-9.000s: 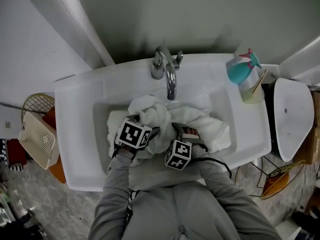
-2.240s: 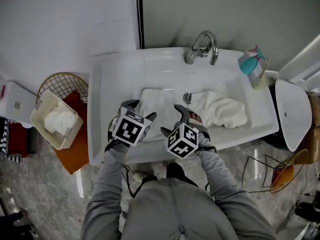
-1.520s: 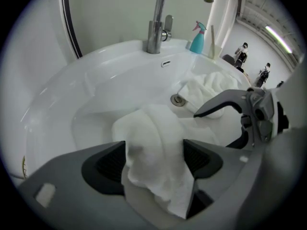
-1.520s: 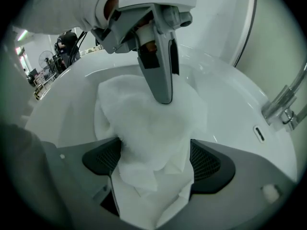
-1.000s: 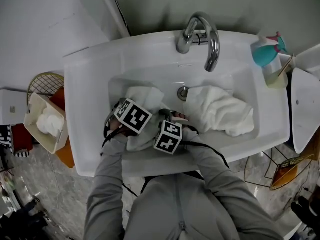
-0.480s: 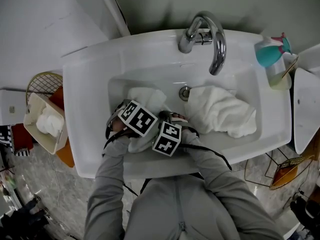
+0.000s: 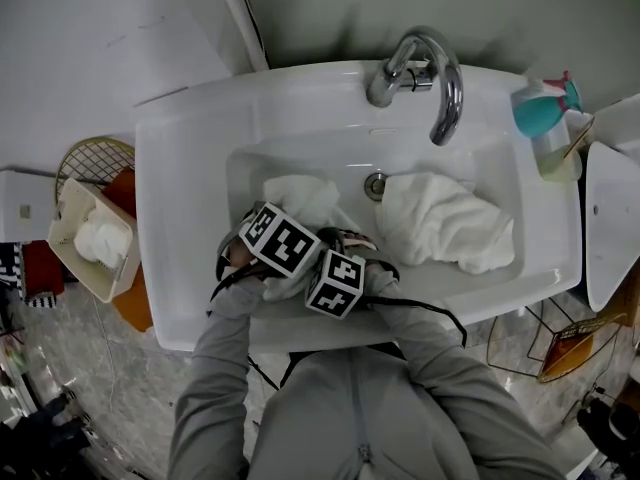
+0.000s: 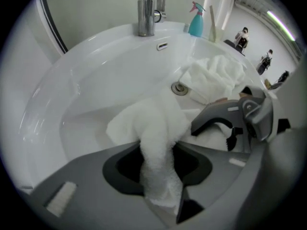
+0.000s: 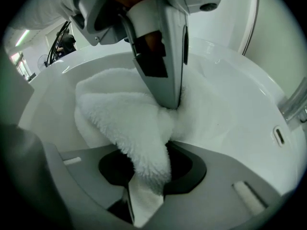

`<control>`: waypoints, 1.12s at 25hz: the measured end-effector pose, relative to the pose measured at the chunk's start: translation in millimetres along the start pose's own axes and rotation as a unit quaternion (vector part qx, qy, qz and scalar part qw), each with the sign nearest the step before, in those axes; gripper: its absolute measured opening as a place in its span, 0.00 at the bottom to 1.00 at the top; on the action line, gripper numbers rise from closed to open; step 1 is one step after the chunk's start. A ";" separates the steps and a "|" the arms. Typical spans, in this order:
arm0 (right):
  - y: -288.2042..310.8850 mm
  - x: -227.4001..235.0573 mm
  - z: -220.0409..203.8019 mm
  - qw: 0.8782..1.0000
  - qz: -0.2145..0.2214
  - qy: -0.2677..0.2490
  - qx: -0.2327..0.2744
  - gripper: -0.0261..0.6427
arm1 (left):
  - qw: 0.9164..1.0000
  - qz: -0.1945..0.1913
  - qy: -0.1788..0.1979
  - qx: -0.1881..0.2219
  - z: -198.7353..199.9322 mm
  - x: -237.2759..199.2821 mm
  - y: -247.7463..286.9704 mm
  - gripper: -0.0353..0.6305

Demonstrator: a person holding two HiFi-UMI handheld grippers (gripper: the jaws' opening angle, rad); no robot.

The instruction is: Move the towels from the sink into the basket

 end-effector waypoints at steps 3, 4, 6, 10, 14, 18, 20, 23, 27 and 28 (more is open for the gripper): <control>-12.1 1.0 15.4 0.999 -0.017 0.006 0.028 0.23 | 1.000 -0.005 -0.013 0.026 2.2 2.0 -15.7 0.35; -16.3 1.2 20.6 0.999 -0.024 0.008 0.038 0.23 | 0.999 -0.004 -0.016 0.035 2.9 2.4 -21.9 0.35; -24.2 1.8 29.3 0.998 -0.038 0.013 0.054 0.23 | 0.998 0.000 -0.021 0.055 3.9 2.4 -35.0 0.35; -40.5 0.3 47.2 0.994 -0.068 0.013 0.080 0.23 | 0.995 0.017 -0.033 0.089 1.0 -1.3 -63.3 0.34; -61.2 -4.9 70.5 0.989 -0.098 0.010 0.113 0.23 | 0.990 0.041 -0.048 0.124 -6.4 -6.9 -97.0 0.34; -86.0 -11.7 102.7 0.981 -0.124 -0.005 0.151 0.23 | 0.984 0.079 -0.053 0.153 -17.3 -15.7 -137.4 0.34; -99.6 -17.0 121.2 0.975 -0.138 -0.017 0.173 0.23 | 0.979 0.102 -0.053 0.171 -23.1 -20.5 -161.1 0.34; -120.2 -34.0 150.2 0.966 -0.155 -0.033 0.204 0.23 | 0.971 0.136 -0.050 0.191 -38.2 -25.1 -200.3 0.34; -138.9 -69.5 190.0 0.956 -0.163 -0.050 0.239 0.23 | 0.960 0.184 -0.046 0.205 -72.4 -29.3 -248.3 0.34; -141.6 -79.9 200.4 0.953 -0.164 -0.054 0.247 0.23 | 0.958 0.193 -0.047 0.207 -83.3 -31.2 -259.0 0.34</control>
Point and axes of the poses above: the fingertips, and each gripper's own axes: y forward along the fingers, x to its right, z out of its top, the point moved 3 cm from there along -y, backward along the fingers, and after that the axes turned 10 degrees about y, right-handed, at the moved point
